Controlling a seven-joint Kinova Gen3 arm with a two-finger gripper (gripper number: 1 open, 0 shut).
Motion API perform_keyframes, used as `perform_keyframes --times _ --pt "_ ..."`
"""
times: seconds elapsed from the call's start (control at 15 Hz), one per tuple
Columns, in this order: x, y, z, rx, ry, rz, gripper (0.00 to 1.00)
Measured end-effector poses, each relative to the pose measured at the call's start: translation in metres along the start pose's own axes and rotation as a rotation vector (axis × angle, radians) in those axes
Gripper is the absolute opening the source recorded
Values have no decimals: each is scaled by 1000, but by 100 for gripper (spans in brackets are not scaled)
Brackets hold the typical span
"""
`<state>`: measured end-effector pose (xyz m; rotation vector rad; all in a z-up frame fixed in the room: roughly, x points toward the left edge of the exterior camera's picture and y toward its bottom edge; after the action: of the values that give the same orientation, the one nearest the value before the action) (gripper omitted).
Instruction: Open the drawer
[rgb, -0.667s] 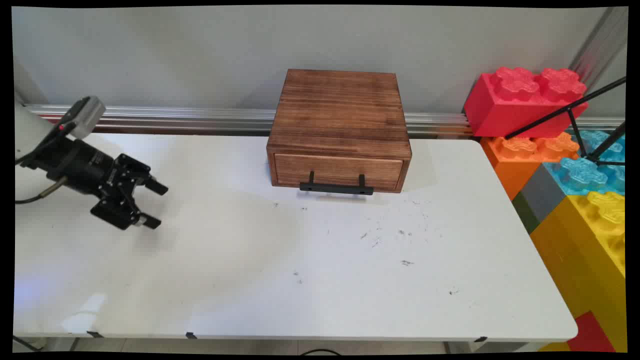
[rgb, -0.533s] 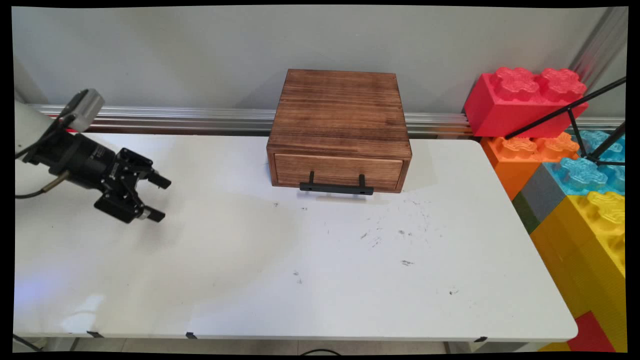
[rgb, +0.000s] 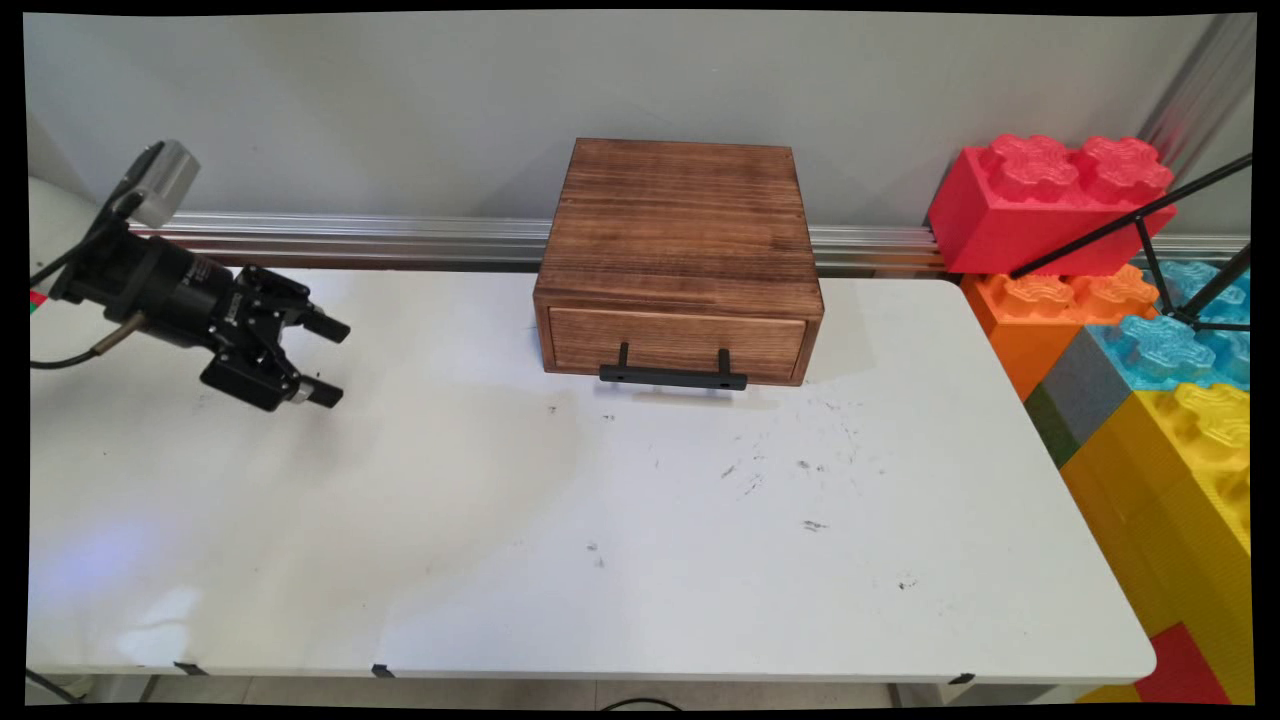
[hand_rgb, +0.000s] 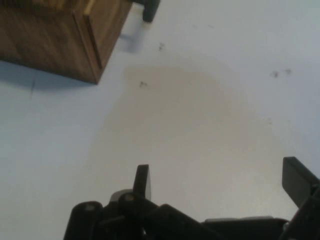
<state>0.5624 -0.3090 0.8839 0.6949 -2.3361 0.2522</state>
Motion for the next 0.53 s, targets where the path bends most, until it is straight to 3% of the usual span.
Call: perform_keyframes --times 0.33,0.53 --pt "45 -1 6 39 106 113 100" --pt "74 -3 32 33 113 144 100"
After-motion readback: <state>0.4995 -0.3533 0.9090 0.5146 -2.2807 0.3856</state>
